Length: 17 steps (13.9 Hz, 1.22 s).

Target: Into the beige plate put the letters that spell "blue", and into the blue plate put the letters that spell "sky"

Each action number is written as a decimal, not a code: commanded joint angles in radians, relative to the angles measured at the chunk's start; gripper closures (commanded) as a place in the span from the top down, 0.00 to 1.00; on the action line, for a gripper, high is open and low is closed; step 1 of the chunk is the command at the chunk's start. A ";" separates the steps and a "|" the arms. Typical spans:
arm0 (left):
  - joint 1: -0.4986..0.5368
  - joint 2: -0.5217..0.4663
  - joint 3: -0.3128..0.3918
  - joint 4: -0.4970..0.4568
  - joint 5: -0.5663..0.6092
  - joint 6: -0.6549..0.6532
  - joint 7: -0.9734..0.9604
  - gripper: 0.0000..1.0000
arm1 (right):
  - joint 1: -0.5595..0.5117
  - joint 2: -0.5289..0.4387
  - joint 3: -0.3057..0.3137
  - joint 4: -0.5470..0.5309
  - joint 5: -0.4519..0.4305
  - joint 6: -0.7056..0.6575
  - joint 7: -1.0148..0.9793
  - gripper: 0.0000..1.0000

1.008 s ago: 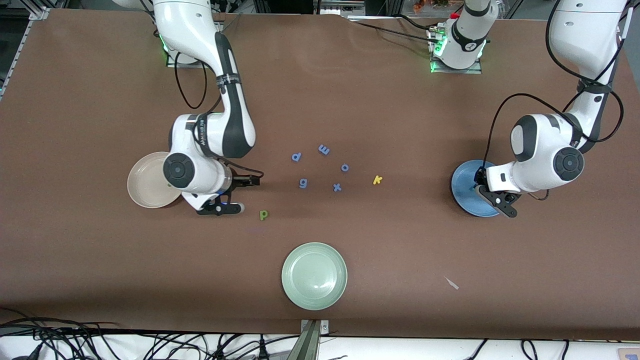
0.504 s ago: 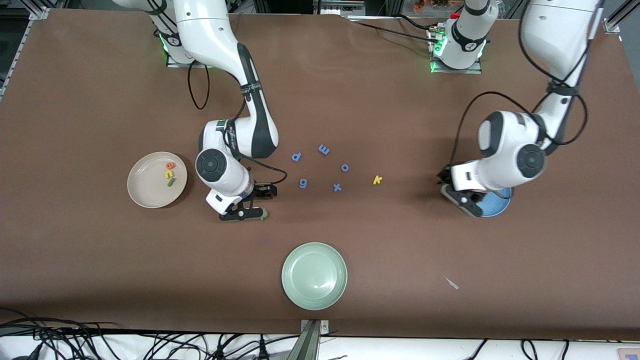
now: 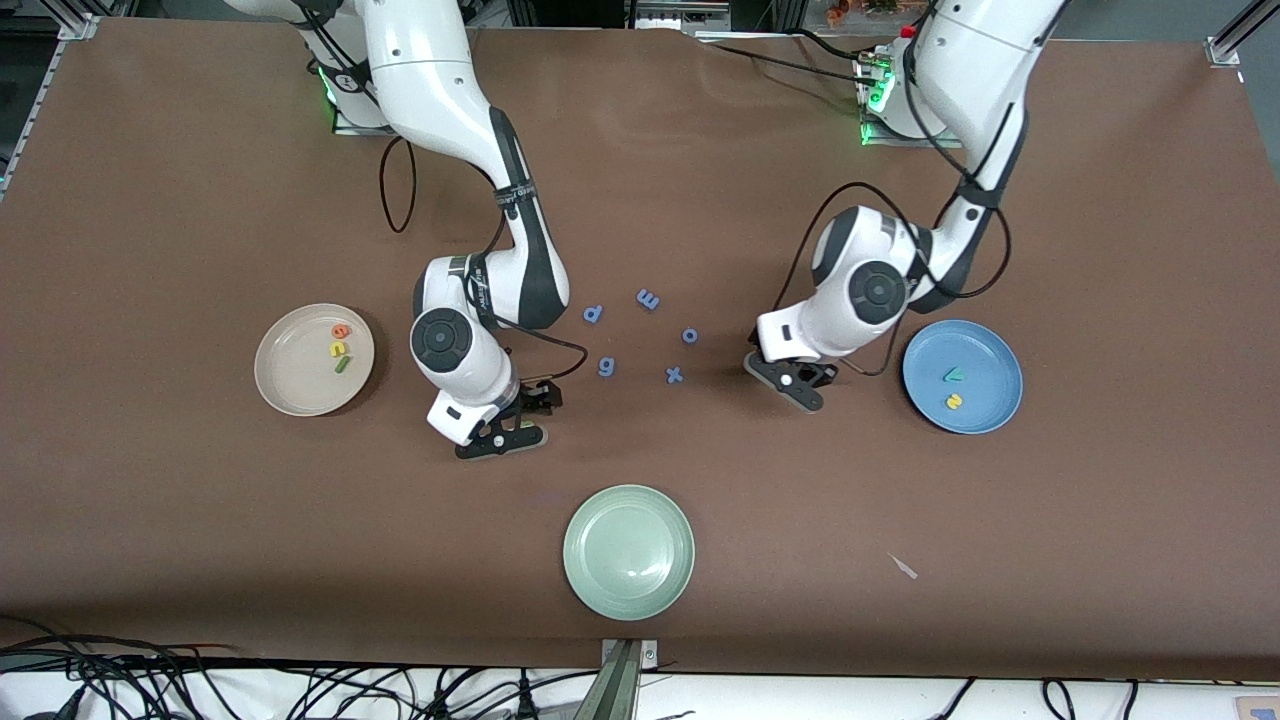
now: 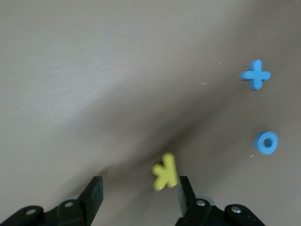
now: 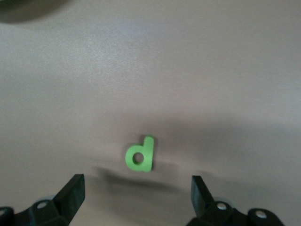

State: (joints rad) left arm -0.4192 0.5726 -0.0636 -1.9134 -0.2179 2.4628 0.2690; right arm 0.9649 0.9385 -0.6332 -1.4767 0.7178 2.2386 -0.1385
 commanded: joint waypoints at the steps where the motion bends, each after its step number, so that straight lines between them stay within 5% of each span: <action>1: -0.030 0.044 0.014 0.036 -0.028 0.016 -0.024 0.73 | -0.107 0.023 0.088 0.081 0.020 0.004 -0.059 1.00; 6: -0.052 0.070 0.014 0.031 -0.021 0.058 -0.034 0.73 | -0.118 0.037 0.109 0.087 0.015 0.024 -0.062 0.99; 9: -0.052 0.067 0.014 0.019 -0.012 0.058 -0.025 0.62 | -0.118 0.048 0.109 0.101 0.015 0.029 -0.061 0.90; 15: -0.049 0.063 0.014 0.008 -0.012 0.053 -0.017 0.21 | -0.117 0.060 0.109 0.102 0.015 0.030 -0.072 0.44; 17: -0.040 0.050 0.016 0.008 -0.012 0.039 -0.017 0.21 | -0.117 0.060 0.109 0.102 0.015 0.030 -0.082 0.28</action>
State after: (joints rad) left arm -0.4578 0.6208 -0.0580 -1.9033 -0.2179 2.5126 0.2395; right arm 0.8541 0.9621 -0.5282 -1.4091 0.7186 2.2640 -0.1999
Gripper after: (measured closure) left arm 0.731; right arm 0.573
